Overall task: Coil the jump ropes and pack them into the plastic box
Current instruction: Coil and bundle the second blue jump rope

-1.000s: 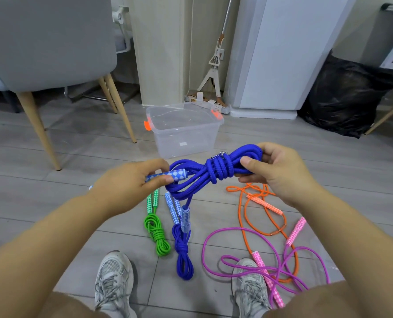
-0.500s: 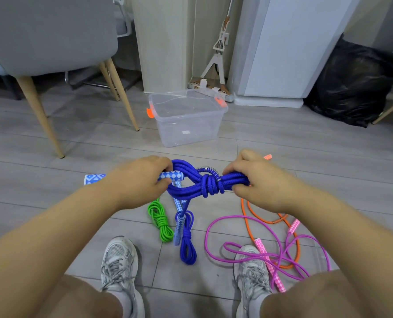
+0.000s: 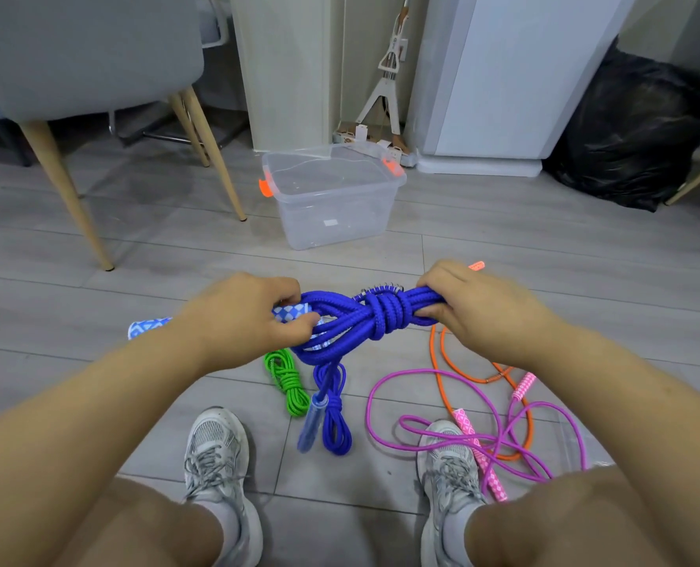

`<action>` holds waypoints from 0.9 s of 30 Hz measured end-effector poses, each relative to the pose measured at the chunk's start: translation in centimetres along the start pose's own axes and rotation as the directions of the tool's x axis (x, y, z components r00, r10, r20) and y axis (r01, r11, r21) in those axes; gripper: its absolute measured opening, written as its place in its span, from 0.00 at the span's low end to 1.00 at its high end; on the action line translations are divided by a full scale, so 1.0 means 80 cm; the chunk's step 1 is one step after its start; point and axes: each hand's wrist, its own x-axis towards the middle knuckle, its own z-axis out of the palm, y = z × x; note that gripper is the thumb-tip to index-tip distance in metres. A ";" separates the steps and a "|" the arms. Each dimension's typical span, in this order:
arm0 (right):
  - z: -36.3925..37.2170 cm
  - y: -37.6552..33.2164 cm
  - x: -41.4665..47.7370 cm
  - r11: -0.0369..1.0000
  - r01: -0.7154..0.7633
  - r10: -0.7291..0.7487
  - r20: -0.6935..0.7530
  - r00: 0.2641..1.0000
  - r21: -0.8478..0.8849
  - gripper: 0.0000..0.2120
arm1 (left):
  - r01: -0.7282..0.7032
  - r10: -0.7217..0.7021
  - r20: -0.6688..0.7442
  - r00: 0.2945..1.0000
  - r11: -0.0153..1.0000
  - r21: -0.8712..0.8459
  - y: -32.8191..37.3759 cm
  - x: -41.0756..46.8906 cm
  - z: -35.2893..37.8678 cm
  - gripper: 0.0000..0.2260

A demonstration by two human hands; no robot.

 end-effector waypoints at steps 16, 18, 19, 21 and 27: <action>0.007 0.023 -0.008 0.997 0.072 -0.062 -0.229 0.971 0.035 0.17 | -0.049 0.050 0.020 0.999 0.998 -0.038 -0.001 -0.004 0.002 0.17; 0.002 0.029 -0.011 0.996 0.086 -0.073 -0.258 0.963 0.036 0.15 | -0.033 0.036 0.020 0.999 0.994 -0.108 -0.010 -0.003 -0.003 0.17; 0.000 0.032 -0.012 0.994 0.092 -0.076 -0.266 0.961 0.050 0.12 | -0.029 0.032 0.023 0.999 0.991 -0.132 -0.015 -0.002 -0.004 0.17; 0.000 0.036 -0.011 0.987 0.111 -0.075 -0.268 0.960 0.121 0.06 | -0.030 0.037 0.043 0.998 0.988 -0.151 -0.021 0.000 -0.003 0.18; 0.006 0.031 -0.007 0.704 0.024 0.109 -0.141 0.984 0.709 0.10 | 0.003 0.012 0.068 0.998 0.978 -0.210 -0.014 0.005 0.014 0.14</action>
